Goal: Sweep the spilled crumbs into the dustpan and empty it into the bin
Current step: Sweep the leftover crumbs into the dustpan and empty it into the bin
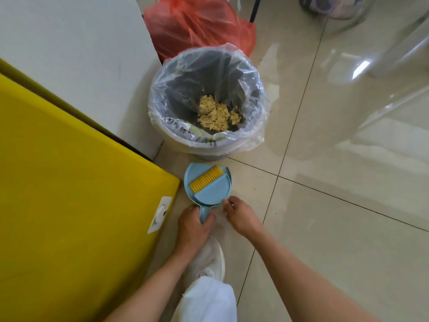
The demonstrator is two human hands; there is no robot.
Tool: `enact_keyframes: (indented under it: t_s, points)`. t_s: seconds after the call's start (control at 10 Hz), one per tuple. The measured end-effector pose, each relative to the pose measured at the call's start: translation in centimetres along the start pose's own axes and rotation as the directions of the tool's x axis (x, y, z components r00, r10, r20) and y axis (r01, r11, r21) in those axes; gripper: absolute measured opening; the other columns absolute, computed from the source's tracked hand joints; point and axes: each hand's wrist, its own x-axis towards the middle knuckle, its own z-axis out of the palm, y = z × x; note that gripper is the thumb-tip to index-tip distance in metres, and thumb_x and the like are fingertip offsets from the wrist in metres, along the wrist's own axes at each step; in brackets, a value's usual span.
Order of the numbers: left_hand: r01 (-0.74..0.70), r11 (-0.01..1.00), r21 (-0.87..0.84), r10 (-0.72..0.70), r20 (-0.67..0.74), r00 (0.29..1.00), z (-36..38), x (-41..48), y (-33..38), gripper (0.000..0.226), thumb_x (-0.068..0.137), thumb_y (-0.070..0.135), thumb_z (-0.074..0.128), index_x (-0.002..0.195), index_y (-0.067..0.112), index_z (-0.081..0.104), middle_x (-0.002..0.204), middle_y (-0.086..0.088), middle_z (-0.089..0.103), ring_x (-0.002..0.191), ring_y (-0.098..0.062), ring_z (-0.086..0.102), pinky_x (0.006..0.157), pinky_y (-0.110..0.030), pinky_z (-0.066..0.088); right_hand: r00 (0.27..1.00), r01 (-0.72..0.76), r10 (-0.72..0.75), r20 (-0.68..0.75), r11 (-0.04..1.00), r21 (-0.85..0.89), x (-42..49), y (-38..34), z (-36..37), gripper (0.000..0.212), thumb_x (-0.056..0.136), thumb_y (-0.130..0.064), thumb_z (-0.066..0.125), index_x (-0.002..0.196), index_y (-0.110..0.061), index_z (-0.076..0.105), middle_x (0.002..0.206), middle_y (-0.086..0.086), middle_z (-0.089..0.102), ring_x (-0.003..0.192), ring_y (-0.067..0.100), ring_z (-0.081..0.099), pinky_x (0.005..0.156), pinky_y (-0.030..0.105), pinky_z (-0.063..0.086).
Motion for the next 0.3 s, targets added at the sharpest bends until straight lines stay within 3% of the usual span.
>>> enact_keyframes:
  t_s: [0.1,0.2,0.3]
  points:
    - [-0.018,0.999,0.038,0.020,-0.036,0.999,0.6,0.1,0.4,0.019,0.088,0.019,0.072,0.092,0.007,0.058,0.085,-0.005,0.057,0.075,-0.022,0.053,0.063,-0.025,0.041,1.000,-0.013,0.013,-0.024,1.000,0.024,-0.2,0.6,-0.8,0.036,0.103,-0.046,0.045,0.100,-0.015,0.063,0.079,0.003,0.069,0.067,0.014,0.061,0.064,0.031,0.049]
    - [0.005,0.996,0.090,-0.002,-0.039,0.999,0.1,-0.1,1.1,0.027,0.087,0.022,0.073,0.104,0.009,0.056,0.099,-0.006,0.055,0.087,-0.024,0.054,0.070,-0.034,0.052,1.000,0.020,-0.020,-0.001,0.998,0.064,-0.8,0.5,-1.6,0.033,0.101,-0.050,0.047,0.108,-0.022,0.064,0.076,0.000,0.069,0.065,0.011,0.062,0.072,0.037,0.056]
    - [0.016,0.976,0.215,0.038,-0.244,0.969,-0.7,-1.9,2.4,0.035,0.083,0.026,0.074,0.110,0.015,0.055,0.109,-0.005,0.051,0.093,-0.026,0.056,0.076,-0.043,0.058,1.000,0.007,-0.007,-0.006,1.000,-0.028,-1.9,0.6,-3.8,0.046,0.100,-0.056,0.044,0.130,-0.022,0.055,0.100,0.006,0.072,0.088,0.019,0.068,0.082,0.037,0.054]
